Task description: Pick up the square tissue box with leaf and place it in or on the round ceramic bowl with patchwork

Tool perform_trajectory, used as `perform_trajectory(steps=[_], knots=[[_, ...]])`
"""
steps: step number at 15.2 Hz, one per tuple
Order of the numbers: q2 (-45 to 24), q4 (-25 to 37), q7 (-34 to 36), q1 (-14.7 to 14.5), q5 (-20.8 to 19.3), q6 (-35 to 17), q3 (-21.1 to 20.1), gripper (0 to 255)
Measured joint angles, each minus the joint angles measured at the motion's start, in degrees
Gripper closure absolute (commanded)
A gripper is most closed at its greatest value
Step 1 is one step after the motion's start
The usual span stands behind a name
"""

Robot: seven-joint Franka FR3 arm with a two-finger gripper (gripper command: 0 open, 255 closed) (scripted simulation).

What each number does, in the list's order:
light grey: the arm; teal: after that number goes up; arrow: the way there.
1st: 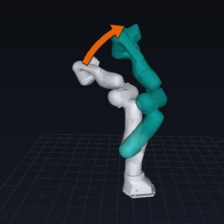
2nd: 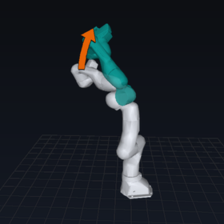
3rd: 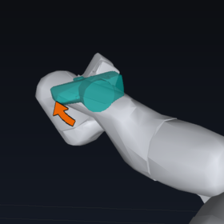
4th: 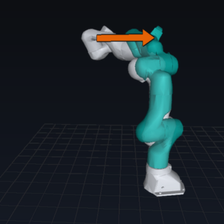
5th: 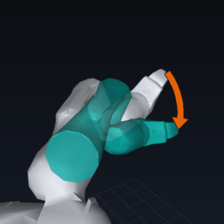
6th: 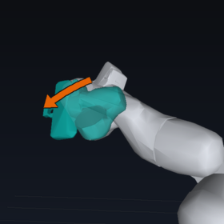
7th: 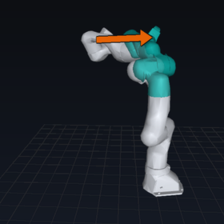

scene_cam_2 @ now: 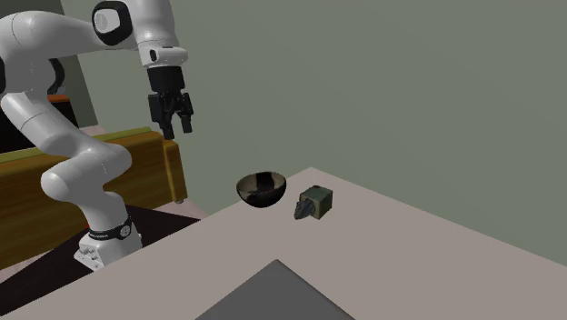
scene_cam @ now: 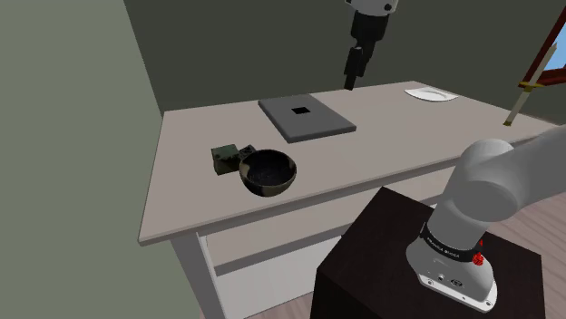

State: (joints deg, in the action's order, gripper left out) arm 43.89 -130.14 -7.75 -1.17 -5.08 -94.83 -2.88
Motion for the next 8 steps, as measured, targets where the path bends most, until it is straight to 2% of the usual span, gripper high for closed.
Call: perform_trajectory(steps=[3,8], knots=[[-2.6,0.7,-1.6,-0.4,0.0,-1.4,0.7,0],[-13.5,5.2,-7.5,-2.3,0.7,-5.2,2.3,0]])
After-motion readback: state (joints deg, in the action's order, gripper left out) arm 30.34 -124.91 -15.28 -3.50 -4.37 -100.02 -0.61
